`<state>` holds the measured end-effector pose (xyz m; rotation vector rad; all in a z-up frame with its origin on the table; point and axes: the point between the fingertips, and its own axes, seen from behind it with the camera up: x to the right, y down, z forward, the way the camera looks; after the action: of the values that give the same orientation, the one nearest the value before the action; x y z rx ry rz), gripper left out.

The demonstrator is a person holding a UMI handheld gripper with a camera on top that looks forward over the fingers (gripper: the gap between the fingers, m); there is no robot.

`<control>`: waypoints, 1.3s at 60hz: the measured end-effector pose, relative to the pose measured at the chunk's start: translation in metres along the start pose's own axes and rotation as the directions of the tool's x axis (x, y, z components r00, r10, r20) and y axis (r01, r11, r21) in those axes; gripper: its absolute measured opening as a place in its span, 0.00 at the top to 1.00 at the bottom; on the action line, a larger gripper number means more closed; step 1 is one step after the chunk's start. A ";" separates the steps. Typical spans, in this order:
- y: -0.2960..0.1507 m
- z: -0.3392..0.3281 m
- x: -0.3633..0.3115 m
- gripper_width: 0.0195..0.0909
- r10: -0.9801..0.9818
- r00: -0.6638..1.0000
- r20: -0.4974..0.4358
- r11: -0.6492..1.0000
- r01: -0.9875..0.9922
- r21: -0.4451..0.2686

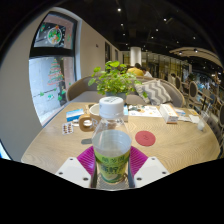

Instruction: Pour water

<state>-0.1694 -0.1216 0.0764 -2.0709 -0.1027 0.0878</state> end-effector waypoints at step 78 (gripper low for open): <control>-0.193 0.101 0.108 0.72 -0.885 -0.457 -0.086 -0.364 0.796 -0.484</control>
<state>-0.0799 0.0707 0.1945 -1.2783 -1.6892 -1.6747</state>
